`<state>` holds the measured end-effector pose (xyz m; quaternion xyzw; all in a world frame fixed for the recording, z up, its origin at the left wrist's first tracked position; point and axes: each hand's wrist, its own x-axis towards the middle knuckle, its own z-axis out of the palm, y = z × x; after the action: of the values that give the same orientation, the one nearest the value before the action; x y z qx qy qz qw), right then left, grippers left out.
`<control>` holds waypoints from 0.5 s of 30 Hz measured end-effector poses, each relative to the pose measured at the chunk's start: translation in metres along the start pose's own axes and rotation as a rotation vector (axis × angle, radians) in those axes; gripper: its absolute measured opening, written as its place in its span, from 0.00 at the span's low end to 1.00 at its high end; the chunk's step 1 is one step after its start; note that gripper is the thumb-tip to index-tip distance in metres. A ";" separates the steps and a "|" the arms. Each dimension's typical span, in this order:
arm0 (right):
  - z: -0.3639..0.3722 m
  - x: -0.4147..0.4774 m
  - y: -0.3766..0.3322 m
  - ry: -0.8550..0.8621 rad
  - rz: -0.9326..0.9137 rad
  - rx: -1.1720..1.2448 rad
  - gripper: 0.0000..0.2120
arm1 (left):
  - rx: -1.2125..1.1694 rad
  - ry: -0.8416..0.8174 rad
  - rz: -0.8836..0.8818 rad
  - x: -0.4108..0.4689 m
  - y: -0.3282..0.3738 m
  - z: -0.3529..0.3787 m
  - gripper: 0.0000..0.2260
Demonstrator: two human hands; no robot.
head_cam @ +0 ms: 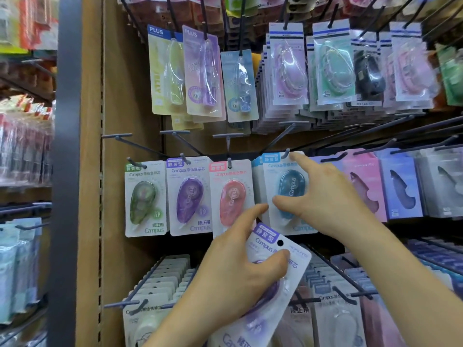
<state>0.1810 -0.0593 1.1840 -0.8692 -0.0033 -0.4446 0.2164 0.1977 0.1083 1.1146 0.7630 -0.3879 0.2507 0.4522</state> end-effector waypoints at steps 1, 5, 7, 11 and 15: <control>0.003 0.000 -0.003 0.004 0.012 -0.055 0.42 | -0.025 0.013 0.002 -0.001 -0.004 -0.002 0.26; 0.021 0.007 -0.008 0.025 0.019 -0.186 0.41 | -0.135 0.062 0.001 -0.002 -0.011 -0.013 0.23; 0.028 0.013 -0.007 0.026 0.027 -0.219 0.42 | -0.183 0.089 0.016 -0.003 -0.010 -0.020 0.19; 0.035 0.016 -0.001 0.033 0.020 -0.229 0.42 | -0.296 0.082 -0.030 -0.002 -0.011 -0.024 0.15; 0.039 -0.002 0.006 0.177 -0.024 -0.133 0.37 | -0.314 0.060 -0.074 -0.006 -0.019 -0.022 0.17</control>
<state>0.2115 -0.0500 1.1602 -0.8388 0.0348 -0.5216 0.1523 0.2092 0.1357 1.1110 0.6890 -0.3802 0.1928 0.5861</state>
